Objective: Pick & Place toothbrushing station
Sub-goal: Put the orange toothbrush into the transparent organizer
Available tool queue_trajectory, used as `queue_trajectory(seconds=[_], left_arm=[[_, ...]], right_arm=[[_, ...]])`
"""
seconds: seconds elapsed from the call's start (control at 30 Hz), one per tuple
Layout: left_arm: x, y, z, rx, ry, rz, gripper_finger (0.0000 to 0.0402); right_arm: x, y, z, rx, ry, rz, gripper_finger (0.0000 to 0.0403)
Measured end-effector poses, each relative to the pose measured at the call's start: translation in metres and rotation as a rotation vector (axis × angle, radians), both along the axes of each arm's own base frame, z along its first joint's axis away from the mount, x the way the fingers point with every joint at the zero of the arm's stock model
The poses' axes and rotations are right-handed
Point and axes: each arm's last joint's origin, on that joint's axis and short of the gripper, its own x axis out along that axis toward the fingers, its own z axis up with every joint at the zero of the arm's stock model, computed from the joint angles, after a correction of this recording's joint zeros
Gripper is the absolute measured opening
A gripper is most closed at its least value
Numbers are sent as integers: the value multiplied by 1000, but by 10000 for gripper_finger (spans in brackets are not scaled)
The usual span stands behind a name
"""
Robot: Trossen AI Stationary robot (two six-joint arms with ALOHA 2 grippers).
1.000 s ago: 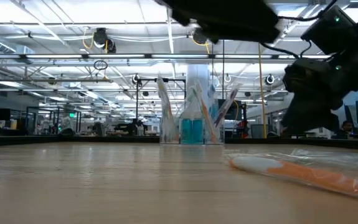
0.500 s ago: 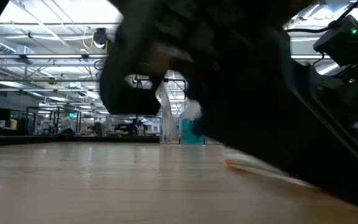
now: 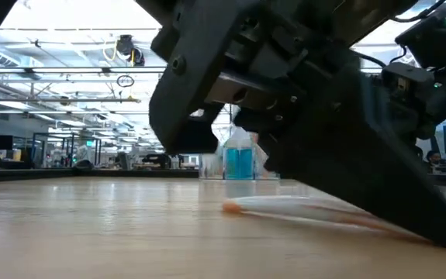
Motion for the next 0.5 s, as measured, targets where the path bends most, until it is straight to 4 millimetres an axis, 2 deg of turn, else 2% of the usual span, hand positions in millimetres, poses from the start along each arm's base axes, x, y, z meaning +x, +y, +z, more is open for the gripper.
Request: queue_trajectory(seconds=[0.1,0.17,0.33,0.5], left_arm=[[-3,6,16,52,-4,45,12],[-8,10,36,103,-24,30,15],[-21,25,102,175,-125,41,4],[-39,66,166,244,-203,200,4]], right_arm=[[0,0,0,5,4,17,160],[0,0,0,6,4,17,160],[0,0,-1,5,10,16,160],[0,0,0,-13,6,28,160]])
